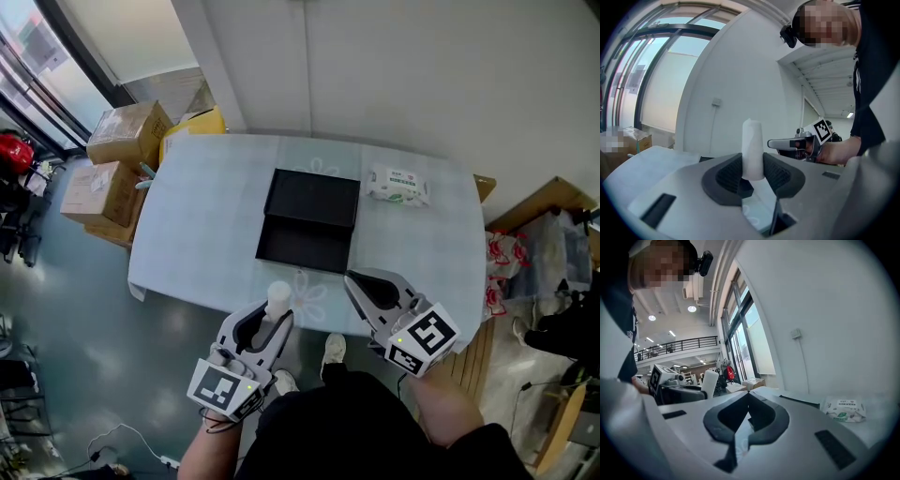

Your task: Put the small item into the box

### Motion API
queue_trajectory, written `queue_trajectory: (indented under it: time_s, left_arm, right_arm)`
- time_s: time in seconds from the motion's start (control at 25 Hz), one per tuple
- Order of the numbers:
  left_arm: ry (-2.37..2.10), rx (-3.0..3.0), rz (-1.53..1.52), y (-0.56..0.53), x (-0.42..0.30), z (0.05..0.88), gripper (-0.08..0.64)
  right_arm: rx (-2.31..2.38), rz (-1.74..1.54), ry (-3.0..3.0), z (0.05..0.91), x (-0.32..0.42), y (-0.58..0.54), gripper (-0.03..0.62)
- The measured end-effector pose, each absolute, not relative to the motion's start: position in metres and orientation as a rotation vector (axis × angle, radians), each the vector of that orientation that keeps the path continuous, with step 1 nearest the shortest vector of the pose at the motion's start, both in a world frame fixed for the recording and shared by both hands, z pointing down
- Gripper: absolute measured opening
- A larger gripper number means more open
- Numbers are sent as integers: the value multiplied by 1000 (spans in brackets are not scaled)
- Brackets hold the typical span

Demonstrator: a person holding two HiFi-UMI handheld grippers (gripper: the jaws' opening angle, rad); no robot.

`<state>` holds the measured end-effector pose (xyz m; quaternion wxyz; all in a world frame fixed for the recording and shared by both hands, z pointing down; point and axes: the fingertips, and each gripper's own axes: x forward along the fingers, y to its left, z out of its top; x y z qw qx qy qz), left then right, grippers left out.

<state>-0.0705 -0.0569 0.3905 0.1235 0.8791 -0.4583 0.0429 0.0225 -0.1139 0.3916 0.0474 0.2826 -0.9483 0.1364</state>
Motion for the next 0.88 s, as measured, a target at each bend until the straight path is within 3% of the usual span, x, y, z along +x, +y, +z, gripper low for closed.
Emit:
queue_trajectory:
  time_s: [0.88]
  left_arm:
    - [-1332,2583,293,-123,-43,401,135]
  right_arm:
    - [883,480,-2926,395,55,-161,9]
